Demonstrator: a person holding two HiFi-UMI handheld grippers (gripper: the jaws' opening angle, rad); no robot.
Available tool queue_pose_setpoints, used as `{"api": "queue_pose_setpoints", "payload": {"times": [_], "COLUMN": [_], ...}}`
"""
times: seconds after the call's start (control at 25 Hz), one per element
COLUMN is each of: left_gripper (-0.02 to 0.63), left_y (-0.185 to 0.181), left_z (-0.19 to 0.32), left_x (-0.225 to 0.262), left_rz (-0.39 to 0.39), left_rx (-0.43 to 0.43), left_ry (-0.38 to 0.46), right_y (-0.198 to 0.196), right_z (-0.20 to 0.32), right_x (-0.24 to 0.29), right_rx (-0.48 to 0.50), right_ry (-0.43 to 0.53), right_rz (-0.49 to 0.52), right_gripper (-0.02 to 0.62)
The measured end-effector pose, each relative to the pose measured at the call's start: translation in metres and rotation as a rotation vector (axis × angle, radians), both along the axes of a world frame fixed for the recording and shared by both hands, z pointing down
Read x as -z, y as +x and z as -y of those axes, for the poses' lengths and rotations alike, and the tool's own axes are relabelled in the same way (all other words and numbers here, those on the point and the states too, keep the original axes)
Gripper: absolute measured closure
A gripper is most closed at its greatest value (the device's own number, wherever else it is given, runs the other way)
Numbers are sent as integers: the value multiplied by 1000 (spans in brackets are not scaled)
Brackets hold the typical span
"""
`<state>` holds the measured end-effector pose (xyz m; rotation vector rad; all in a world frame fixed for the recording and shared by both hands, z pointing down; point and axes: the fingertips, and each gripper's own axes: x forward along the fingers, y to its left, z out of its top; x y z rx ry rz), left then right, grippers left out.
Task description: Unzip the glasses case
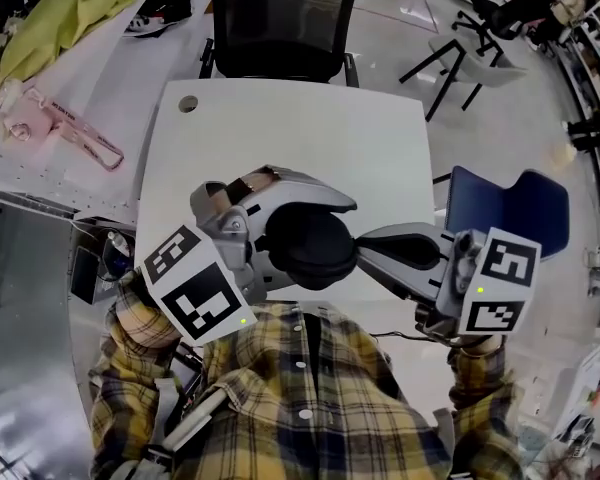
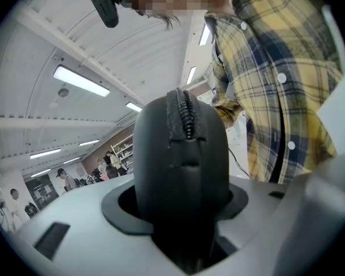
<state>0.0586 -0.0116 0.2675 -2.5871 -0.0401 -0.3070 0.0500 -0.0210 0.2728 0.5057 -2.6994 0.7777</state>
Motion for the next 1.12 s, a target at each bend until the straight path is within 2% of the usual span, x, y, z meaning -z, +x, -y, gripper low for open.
{"api": "queue_pose_setpoints", "payload": {"times": [0.44, 0.6, 1.12], "left_gripper": [357, 357, 357], "left_y": [2, 3, 1], "left_z": [-3, 2, 8], "left_x": [29, 39, 60], "left_rz": [-154, -154, -283], "left_rx": [-100, -156, -272], "left_ry": [-179, -197, -387], "right_y": [1, 4, 10], "right_z": [7, 12, 12], "right_x": [-5, -5, -9], "right_rx": [55, 57, 52], "right_ry": [-31, -38, -84], "right_rz": [-27, -32, -3], "right_gripper": [597, 597, 597]}}
